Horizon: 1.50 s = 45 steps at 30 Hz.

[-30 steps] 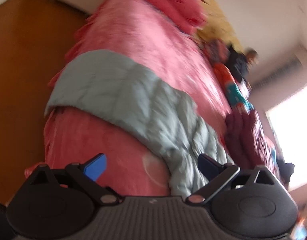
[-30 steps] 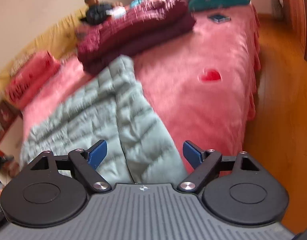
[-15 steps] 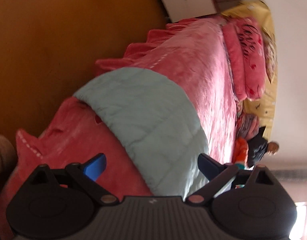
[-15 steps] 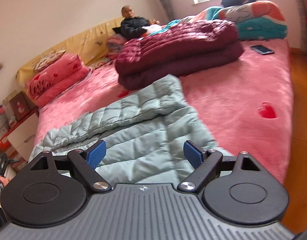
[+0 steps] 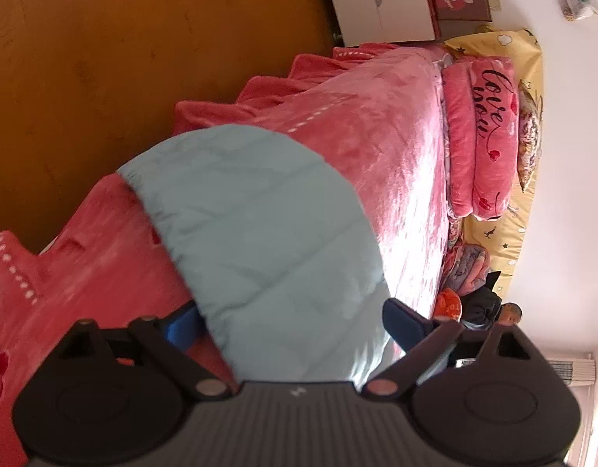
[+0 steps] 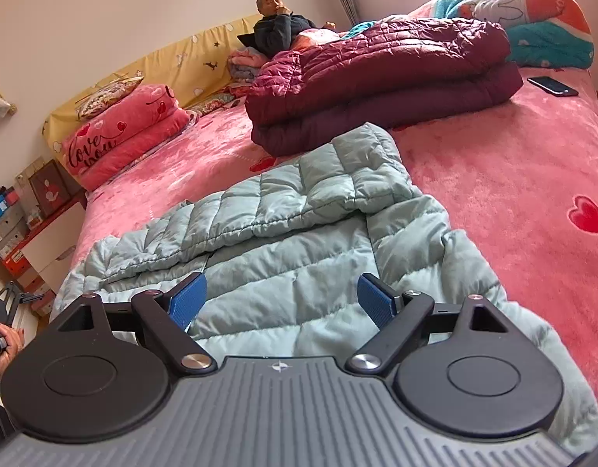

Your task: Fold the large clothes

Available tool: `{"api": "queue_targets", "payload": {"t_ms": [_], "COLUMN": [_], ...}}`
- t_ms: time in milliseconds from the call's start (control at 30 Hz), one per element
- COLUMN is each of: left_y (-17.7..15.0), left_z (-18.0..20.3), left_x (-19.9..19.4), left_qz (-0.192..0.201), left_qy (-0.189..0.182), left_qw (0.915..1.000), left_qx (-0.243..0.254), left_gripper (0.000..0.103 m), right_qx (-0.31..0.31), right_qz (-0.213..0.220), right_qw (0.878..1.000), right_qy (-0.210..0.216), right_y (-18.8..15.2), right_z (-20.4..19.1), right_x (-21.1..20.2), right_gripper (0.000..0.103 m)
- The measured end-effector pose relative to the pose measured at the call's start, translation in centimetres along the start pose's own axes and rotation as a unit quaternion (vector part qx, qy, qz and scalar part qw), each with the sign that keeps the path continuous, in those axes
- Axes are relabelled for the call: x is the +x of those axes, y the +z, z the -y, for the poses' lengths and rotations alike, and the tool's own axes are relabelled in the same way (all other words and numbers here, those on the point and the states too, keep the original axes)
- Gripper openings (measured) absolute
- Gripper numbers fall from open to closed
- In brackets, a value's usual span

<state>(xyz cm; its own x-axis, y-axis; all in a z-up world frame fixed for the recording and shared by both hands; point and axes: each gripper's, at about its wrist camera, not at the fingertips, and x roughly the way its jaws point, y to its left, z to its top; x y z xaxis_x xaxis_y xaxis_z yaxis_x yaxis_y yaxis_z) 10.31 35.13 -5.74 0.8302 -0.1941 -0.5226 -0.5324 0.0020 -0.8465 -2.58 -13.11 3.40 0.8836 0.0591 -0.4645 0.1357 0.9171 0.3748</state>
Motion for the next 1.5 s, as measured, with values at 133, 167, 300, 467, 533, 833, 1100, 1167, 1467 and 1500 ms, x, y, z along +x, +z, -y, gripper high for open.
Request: {"api": "queue_targets", "payload": {"t_ms": [133, 167, 300, 467, 533, 833, 1100, 1167, 1467, 1500], "left_y": [0.0, 0.1, -0.2, -1.3, -2.2, -14.1, -31.8, -34.2, -36.7, -36.7], "left_z": [0.4, 0.5, 1.1, 3.1, 4.7, 13.4, 11.3, 9.3, 6.2, 6.1], "left_x": [-0.3, -0.2, -0.2, -1.5, -1.9, -3.0, -1.3, -1.3, -4.9, -5.5], "left_qz": [0.013, 0.011, 0.011, 0.046, 0.061, 0.091, -0.041, -0.070, -0.078, -0.081], "left_qy": [-0.018, -0.024, -0.037, -0.068, -0.086, -0.113, -0.106, -0.092, -0.082, -0.080], "left_qw": [0.9996, 0.9995, 0.9982, 0.9903, 0.9807, 0.8263, 0.4866, 0.4196, 0.3602, 0.3671], "left_qx": [0.014, 0.017, 0.045, 0.112, 0.165, 0.544, 0.866, 0.900, 0.926, 0.923], "left_gripper": [0.064, 0.054, 0.028, 0.019, 0.018, 0.017, 0.034, 0.044, 0.087, 0.089], "right_qx": [-0.001, 0.003, 0.018, 0.034, 0.040, 0.101, 0.158, 0.169, 0.215, 0.221], "right_qz": [0.007, 0.008, 0.011, 0.019, 0.025, 0.041, 0.049, 0.050, 0.059, 0.060], "right_qw": [1.000, 1.000, 1.000, 0.999, 0.999, 0.994, 0.986, 0.984, 0.975, 0.973], "right_qy": [-0.011, -0.013, -0.020, -0.017, -0.017, -0.006, -0.016, -0.017, -0.021, -0.021], "right_y": [0.2, 0.2, 0.3, 0.4, 0.6, 1.3, 1.6, 1.6, 1.9, 1.8], "right_z": [0.3, 0.3, 0.9, 1.5, 1.8, 3.7, 6.0, 6.4, 8.4, 8.5], "right_x": [0.1, 0.2, 0.2, -0.3, -0.5, -0.5, 0.1, 0.0, -0.3, -0.3], "right_gripper": [0.103, 0.103, 0.103, 0.103, 0.103, 0.103, 0.103, 0.103, 0.103, 0.103]}}
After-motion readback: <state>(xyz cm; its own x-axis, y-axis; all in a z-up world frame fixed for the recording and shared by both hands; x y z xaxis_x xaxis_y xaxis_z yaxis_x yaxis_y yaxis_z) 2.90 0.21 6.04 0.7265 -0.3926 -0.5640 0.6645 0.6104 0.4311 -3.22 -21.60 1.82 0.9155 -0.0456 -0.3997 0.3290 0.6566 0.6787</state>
